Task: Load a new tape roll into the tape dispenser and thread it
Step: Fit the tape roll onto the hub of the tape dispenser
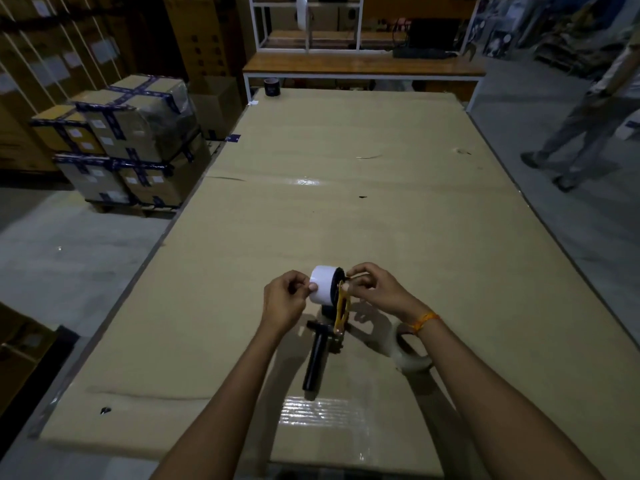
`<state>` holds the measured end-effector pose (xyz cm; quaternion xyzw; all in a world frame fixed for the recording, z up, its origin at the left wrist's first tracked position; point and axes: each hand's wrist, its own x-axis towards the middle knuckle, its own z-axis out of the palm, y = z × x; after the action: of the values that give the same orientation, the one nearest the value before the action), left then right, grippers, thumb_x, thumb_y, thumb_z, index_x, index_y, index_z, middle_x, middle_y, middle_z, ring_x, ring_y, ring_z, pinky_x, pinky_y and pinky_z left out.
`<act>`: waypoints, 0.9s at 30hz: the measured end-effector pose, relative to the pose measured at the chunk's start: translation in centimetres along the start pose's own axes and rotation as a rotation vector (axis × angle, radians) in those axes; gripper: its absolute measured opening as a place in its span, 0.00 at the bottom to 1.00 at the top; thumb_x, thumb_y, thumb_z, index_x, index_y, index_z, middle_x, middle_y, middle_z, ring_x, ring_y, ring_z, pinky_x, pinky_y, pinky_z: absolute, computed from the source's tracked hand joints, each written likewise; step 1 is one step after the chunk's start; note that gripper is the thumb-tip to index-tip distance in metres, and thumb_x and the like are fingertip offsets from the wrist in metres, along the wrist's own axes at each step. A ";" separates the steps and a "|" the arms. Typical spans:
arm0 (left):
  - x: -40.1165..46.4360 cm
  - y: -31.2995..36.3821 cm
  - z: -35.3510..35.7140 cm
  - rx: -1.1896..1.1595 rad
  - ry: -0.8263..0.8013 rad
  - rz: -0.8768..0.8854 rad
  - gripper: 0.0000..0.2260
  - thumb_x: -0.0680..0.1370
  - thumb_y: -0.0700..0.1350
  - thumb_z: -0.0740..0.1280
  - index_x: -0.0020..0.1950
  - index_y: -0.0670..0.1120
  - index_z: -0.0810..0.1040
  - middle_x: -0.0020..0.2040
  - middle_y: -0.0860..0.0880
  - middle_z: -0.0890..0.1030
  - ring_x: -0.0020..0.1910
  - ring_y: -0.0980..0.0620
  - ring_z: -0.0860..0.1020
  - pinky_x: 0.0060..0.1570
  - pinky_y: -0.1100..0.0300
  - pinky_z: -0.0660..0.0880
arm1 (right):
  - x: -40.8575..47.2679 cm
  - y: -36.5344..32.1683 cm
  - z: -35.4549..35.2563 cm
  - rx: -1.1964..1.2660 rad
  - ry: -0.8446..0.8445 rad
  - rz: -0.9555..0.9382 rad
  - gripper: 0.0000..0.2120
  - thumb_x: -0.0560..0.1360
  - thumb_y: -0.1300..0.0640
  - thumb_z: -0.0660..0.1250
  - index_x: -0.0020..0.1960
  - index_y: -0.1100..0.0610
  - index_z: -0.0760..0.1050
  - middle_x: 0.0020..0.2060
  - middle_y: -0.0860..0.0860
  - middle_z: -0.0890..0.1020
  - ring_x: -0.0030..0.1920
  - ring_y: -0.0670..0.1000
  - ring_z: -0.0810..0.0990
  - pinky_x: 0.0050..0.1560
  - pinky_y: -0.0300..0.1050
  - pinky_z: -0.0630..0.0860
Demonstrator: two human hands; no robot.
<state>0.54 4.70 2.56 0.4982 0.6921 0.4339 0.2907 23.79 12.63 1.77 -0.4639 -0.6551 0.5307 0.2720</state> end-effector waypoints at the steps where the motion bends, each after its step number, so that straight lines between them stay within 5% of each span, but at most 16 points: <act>1: 0.4 -0.3 -0.6 -0.012 -0.045 0.016 0.03 0.78 0.40 0.76 0.45 0.44 0.85 0.40 0.48 0.87 0.37 0.56 0.82 0.42 0.63 0.77 | 0.1 -0.2 -0.4 0.022 -0.038 0.023 0.17 0.79 0.49 0.76 0.64 0.53 0.79 0.46 0.51 0.87 0.45 0.45 0.86 0.49 0.44 0.81; 4: 1.4 -0.6 -1.5 -0.042 -0.168 0.054 0.03 0.81 0.38 0.72 0.49 0.42 0.85 0.44 0.46 0.88 0.41 0.56 0.84 0.47 0.57 0.80 | 0.3 -0.8 -1.1 -0.030 -0.153 0.019 0.26 0.78 0.37 0.69 0.71 0.48 0.77 0.49 0.51 0.86 0.51 0.49 0.86 0.53 0.48 0.82; 8: 1.5 -0.4 -1.0 -0.080 -0.213 0.082 0.02 0.82 0.39 0.71 0.52 0.43 0.84 0.47 0.43 0.87 0.46 0.43 0.85 0.51 0.46 0.83 | 0.4 -1.1 -1.7 -0.002 -0.203 0.002 0.17 0.83 0.44 0.66 0.69 0.46 0.81 0.64 0.52 0.85 0.61 0.52 0.84 0.56 0.48 0.84; 13: -0.9 -0.5 0.8 -0.146 -0.241 0.102 0.05 0.81 0.40 0.74 0.48 0.49 0.84 0.43 0.55 0.86 0.45 0.57 0.84 0.51 0.56 0.82 | 0.3 -1.0 -3.2 0.036 -0.243 0.029 0.13 0.86 0.52 0.65 0.68 0.49 0.81 0.58 0.50 0.86 0.55 0.51 0.85 0.53 0.50 0.83; 17: -2.1 -0.7 1.8 -0.244 -0.184 0.080 0.01 0.81 0.44 0.73 0.51 0.47 0.84 0.47 0.53 0.87 0.49 0.53 0.85 0.53 0.50 0.83 | 0.9 -1.6 -3.9 -0.043 -0.359 -0.012 0.16 0.85 0.51 0.66 0.72 0.47 0.78 0.66 0.51 0.83 0.57 0.50 0.83 0.51 0.47 0.81; 22: -3.2 0.1 2.6 -0.201 -0.058 0.079 0.16 0.70 0.45 0.84 0.53 0.49 0.82 0.53 0.52 0.85 0.51 0.56 0.84 0.53 0.66 0.81 | 1.3 -2.2 -4.7 -0.072 -0.486 0.023 0.22 0.86 0.51 0.65 0.79 0.42 0.70 0.70 0.56 0.79 0.59 0.49 0.81 0.52 0.45 0.82; 27: -3.0 0.3 2.6 -0.192 -0.141 0.103 0.11 0.74 0.42 0.80 0.53 0.50 0.83 0.52 0.54 0.86 0.54 0.56 0.84 0.58 0.54 0.84 | 1.7 -1.5 -6.2 -0.081 -0.568 0.085 0.24 0.85 0.54 0.68 0.79 0.46 0.71 0.73 0.55 0.78 0.68 0.58 0.81 0.61 0.50 0.82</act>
<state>3.87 2.71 1.49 0.5323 0.5987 0.4763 0.3625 27.88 16.91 4.81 -0.3342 -0.7057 0.6238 0.0361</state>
